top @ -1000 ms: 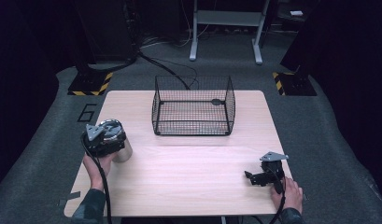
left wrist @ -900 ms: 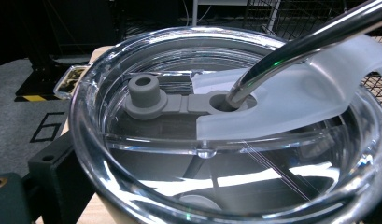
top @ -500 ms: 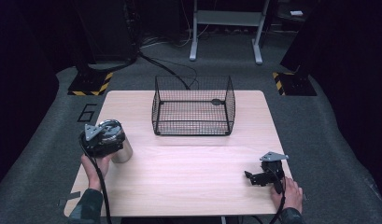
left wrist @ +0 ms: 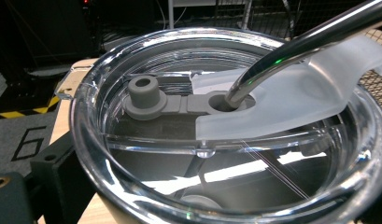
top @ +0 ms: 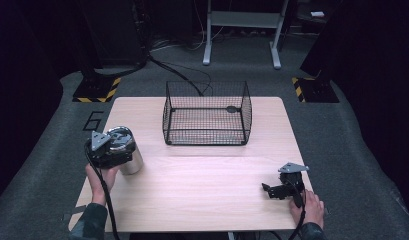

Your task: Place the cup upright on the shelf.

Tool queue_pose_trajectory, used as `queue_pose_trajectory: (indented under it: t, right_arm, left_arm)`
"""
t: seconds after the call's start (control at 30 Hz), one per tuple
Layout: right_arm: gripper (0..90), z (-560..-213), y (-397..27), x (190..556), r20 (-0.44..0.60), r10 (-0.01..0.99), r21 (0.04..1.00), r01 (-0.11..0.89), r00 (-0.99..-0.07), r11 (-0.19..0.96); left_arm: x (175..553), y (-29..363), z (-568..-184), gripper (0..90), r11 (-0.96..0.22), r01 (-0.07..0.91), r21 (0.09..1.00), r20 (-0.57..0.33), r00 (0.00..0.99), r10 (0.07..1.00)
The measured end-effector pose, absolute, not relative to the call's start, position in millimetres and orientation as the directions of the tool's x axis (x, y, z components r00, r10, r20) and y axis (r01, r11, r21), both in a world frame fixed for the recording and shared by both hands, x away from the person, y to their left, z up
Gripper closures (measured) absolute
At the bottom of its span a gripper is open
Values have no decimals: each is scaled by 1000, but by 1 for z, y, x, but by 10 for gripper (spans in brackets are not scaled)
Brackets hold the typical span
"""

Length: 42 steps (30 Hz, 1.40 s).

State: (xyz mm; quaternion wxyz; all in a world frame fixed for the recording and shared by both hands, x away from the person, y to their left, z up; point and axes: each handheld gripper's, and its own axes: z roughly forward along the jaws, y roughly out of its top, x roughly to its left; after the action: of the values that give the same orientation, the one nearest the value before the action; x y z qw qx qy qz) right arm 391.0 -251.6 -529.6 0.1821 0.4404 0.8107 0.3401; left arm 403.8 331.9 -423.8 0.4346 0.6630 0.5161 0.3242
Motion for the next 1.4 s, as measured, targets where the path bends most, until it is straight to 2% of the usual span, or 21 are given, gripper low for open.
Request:
queue_pose_trajectory:
  t: [0.63, 1.4]
  right_arm:
    - [0, -530, -252, 391, 3, 835, 711, 588, -551, 386]
    - [0, -530, -252, 391, 3, 834, 711, 588, -551, 386]
  left_arm:
    - [392, 313, -398, 41, -154, 375, 914, 5, 369, 929]
    - [393, 297, -384, 41, -201, 356, 912, 18, 457, 889]
